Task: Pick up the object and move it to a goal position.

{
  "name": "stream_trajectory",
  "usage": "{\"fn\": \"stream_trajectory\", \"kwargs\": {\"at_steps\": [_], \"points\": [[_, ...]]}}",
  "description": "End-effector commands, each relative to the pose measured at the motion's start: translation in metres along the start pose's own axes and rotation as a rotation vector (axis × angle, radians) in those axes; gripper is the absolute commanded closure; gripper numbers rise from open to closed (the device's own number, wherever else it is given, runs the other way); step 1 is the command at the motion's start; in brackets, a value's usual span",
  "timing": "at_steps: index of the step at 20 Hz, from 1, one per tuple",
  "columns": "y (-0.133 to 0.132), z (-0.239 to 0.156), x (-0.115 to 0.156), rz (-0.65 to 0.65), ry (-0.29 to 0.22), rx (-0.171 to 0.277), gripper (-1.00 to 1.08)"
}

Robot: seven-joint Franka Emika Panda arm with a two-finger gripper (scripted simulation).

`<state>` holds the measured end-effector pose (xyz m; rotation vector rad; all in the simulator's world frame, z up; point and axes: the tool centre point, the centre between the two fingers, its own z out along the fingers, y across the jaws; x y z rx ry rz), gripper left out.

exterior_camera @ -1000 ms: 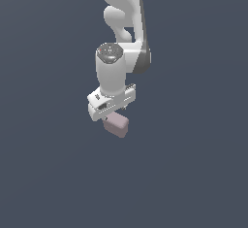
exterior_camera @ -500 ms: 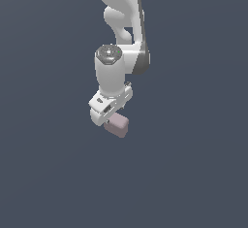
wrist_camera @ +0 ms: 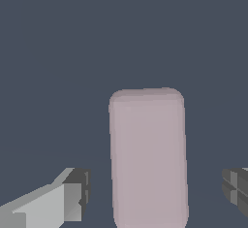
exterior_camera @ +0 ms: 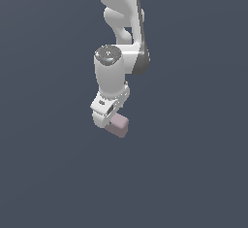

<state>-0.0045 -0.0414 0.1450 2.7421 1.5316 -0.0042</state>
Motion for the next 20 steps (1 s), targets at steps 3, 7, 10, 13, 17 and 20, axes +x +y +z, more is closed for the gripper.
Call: {"fn": "stream_trajectory", "kwargs": {"at_steps": [3,7,10,13,17,20], "points": [[0.000,0.000,0.000,-0.035,0.002,-0.001,-0.92],[0.000,0.000,0.000,-0.037,0.002,-0.001,-0.92],[0.000,0.004,0.000,-0.037,0.002,-0.001,-0.92],[0.000,0.014,0.000,-0.038,0.003,-0.001,-0.92],[-0.001,0.035,0.000,-0.040,0.003,0.000,-0.92],[-0.001,0.046,0.000,-0.041,0.003,-0.001,-0.92]]}}
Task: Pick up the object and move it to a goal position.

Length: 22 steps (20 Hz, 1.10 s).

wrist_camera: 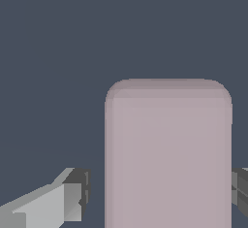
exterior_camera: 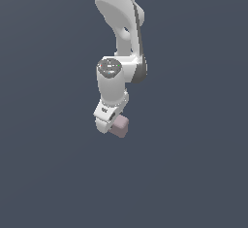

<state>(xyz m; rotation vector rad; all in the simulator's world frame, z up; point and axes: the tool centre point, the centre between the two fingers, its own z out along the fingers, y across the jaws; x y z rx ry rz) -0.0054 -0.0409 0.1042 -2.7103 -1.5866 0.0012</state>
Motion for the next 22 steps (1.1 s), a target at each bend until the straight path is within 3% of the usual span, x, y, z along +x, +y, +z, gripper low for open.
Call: {"fn": "stream_trajectory", "kwargs": {"at_steps": [1,4,5,22], "points": [[0.000,0.007,0.000,-0.001,0.000,-0.001,-0.92],[0.001,0.010,0.000,-0.001,0.000,-0.001,-0.92],[0.001,0.010,0.000,-0.001,0.000,-0.001,1.08],[-0.002,-0.001,-0.005,0.000,0.000,-0.002,1.08]]}}
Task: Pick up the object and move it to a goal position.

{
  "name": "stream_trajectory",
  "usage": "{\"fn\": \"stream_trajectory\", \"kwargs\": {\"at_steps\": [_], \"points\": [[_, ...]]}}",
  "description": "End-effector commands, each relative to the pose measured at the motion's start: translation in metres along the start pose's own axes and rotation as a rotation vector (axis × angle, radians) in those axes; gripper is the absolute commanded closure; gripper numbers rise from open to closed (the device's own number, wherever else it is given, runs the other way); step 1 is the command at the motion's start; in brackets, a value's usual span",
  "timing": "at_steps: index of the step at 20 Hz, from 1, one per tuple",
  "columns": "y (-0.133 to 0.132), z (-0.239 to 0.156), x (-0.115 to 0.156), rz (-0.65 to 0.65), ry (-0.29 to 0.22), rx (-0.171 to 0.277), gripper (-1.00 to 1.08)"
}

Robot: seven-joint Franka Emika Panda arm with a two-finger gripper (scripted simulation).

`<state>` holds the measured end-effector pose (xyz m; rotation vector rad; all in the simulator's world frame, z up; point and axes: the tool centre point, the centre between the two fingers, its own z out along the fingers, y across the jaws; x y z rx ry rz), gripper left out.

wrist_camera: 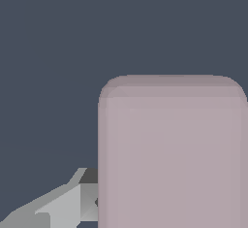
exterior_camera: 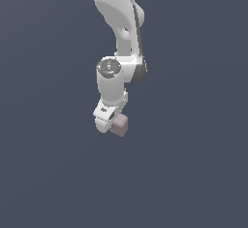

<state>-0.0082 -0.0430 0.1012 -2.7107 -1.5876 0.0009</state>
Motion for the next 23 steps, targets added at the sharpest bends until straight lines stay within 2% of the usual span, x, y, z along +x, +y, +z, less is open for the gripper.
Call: {"fn": "stream_trajectory", "kwargs": {"at_steps": [1,15,23], "points": [[-0.002,-0.007,-0.003,0.000,0.001,-0.002,1.08],[-0.027,-0.074,-0.035,0.000,0.000,-0.001,1.08],[-0.032,-0.089,-0.041,0.000,0.000,-0.001,1.08]]}}
